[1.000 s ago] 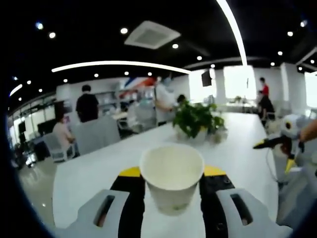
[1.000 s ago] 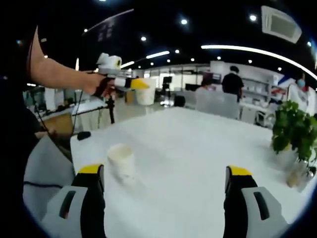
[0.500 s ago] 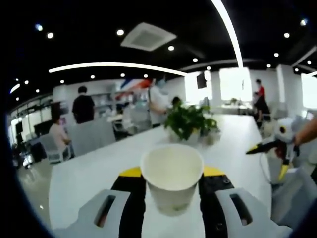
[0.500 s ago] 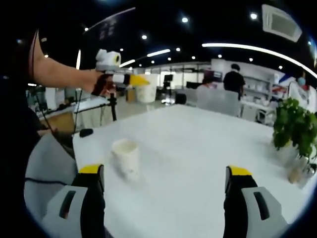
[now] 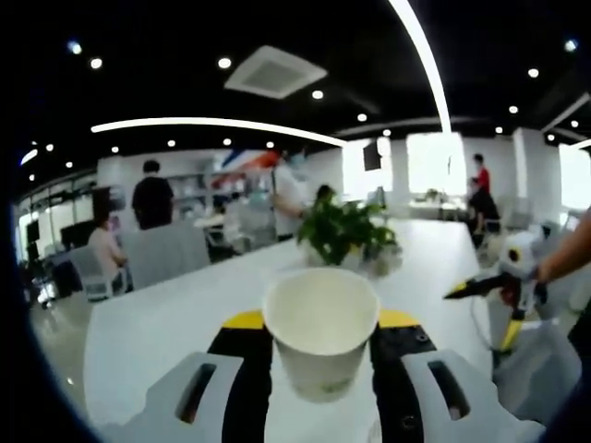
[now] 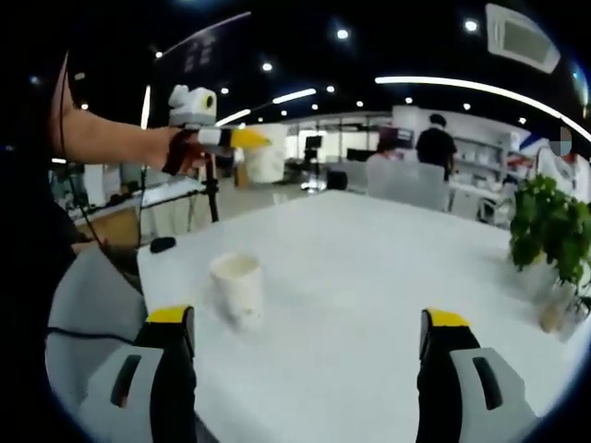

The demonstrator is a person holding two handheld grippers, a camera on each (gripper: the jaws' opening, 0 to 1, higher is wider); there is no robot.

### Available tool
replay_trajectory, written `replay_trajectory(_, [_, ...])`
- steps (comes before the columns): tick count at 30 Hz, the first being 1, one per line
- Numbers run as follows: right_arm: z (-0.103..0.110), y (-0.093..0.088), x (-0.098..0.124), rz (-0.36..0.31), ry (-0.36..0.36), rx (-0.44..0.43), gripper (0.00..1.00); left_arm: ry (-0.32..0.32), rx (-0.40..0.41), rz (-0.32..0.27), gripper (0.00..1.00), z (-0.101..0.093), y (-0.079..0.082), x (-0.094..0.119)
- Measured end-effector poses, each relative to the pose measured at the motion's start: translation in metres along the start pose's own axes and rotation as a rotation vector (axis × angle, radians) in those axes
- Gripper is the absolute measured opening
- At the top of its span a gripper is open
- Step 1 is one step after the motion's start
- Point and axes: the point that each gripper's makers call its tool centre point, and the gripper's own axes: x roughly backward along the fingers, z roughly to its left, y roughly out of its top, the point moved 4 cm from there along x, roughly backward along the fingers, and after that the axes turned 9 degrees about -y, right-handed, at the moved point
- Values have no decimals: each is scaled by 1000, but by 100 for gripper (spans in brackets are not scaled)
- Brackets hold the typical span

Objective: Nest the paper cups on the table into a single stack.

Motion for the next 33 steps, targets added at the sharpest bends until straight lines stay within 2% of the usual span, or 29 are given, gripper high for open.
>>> replay_trajectory(10, [7,0,0,-14,13,4,100,-30,-12,3,39,-18,-2,0])
replay_trajectory(15, [14,5,2,-38,37,9,100,-45,-35,25,39,-26,-11,4])
replay_trajectory(18, [15,4,2,-40,39,12,100,-47,-18,18,39,-28,-14,4])
replay_trajectory(20, [15,3,1,-36,37,11,100,-43,36,-7,38,-31,-16,5])
replay_trajectory(23, [16,3,2,-41,36,5,100,-45,40,-8,38,-34,-18,6])
replay_trajectory(26, [18,6,3,-54,36,-12,100,-41,64,-35,38,-36,-14,10])
replay_trajectory(33, [19,8,5,-64,27,-15,100,-53,71,-42,38,-47,-13,16])
